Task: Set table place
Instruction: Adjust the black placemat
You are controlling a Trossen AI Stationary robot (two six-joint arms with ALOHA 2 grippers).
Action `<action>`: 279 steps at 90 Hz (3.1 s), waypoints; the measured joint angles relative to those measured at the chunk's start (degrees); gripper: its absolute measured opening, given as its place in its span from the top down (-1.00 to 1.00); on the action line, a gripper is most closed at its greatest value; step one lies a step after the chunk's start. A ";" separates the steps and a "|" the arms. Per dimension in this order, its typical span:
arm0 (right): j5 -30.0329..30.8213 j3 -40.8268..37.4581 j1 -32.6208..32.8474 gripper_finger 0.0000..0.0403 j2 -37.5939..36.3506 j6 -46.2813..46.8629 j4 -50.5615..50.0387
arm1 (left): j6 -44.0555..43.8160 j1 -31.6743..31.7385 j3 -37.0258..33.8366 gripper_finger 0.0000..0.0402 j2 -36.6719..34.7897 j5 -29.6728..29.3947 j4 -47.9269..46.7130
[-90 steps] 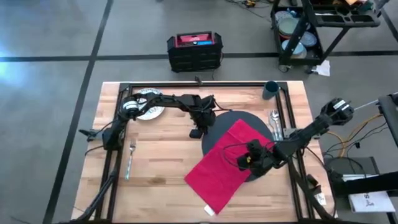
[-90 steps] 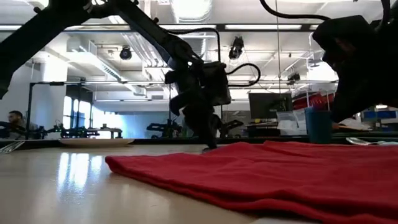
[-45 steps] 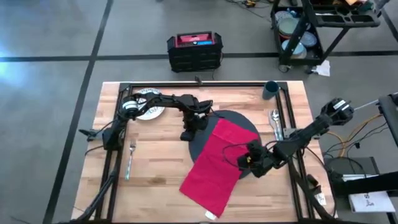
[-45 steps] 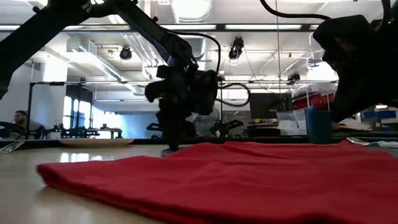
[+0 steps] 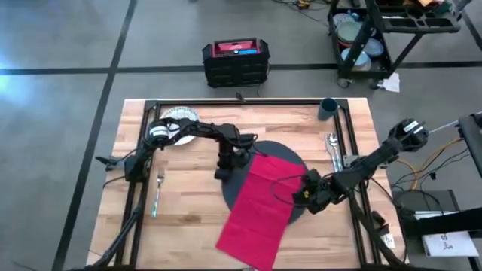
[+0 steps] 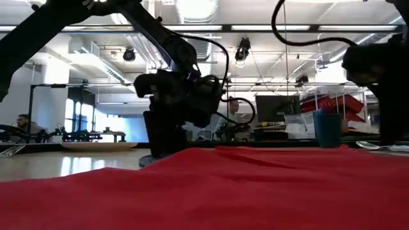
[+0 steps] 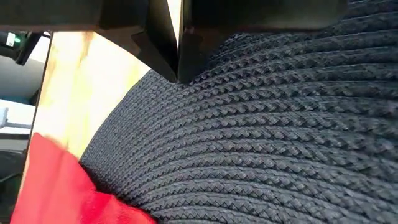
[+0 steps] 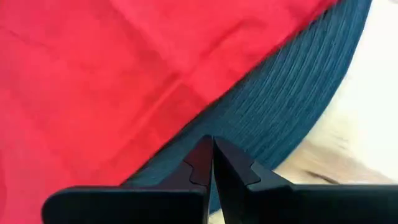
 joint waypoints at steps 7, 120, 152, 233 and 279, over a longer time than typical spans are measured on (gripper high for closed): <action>-1.31 -0.69 -0.11 1.00 0.38 0.24 0.10 | -1.09 -0.73 -0.02 1.00 -0.04 0.36 1.00; -3.94 -5.88 -1.64 1.00 1.86 0.26 9.26 | 13.48 6.16 5.90 1.00 -6.62 -22.46 21.15; -4.81 -6.15 -2.67 1.00 1.92 0.23 10.77 | 11.58 8.18 5.71 1.00 -1.68 -19.14 11.15; -6.89 -6.58 -22.51 1.00 1.86 -21.94 12.37 | -3.74 6.38 2.91 1.00 -2.22 -12.26 -1.47; -2.74 -4.52 -22.64 1.00 -0.98 -25.23 9.63 | -9.12 6.26 2.74 0.99 -12.15 -15.25 -2.83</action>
